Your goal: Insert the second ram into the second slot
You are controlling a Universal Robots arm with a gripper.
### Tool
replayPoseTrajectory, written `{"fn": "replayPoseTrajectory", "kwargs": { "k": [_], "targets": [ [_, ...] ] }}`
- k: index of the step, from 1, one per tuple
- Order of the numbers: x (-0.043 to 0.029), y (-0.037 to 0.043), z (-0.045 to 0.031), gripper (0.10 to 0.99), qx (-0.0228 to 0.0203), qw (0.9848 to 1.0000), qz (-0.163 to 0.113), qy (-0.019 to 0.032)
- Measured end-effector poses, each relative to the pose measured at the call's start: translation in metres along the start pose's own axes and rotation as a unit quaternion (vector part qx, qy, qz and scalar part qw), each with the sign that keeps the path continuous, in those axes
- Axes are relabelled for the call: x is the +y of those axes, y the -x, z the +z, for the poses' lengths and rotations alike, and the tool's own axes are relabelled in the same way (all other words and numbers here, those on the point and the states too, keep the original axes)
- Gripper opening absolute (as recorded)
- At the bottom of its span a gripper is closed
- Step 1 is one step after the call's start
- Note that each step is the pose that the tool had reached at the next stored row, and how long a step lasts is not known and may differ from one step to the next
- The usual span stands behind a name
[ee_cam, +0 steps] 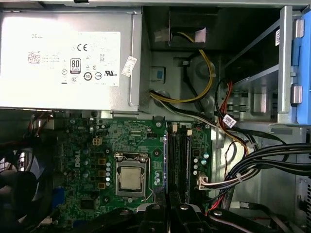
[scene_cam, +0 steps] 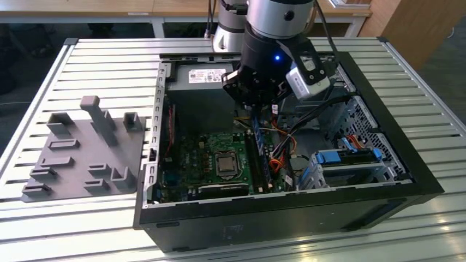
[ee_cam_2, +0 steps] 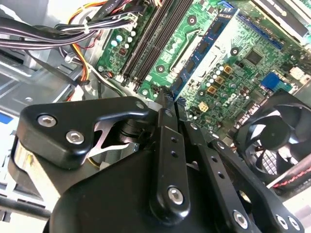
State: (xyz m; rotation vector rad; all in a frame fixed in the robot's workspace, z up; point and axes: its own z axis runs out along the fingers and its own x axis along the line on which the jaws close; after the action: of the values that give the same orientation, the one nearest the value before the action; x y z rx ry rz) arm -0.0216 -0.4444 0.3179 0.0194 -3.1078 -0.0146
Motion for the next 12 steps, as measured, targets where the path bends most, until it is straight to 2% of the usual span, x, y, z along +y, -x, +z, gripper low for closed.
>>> {"fn": "replayPoseTrajectory", "kwargs": {
  "k": [4,12],
  "targets": [
    [-0.0046,0.001,0.0048,0.137,0.0,1.0,0.001,0.0007],
    [-0.0049,0.0032,0.0151,0.137,-0.0001,1.0,0.003,0.0007]
  ]
}}
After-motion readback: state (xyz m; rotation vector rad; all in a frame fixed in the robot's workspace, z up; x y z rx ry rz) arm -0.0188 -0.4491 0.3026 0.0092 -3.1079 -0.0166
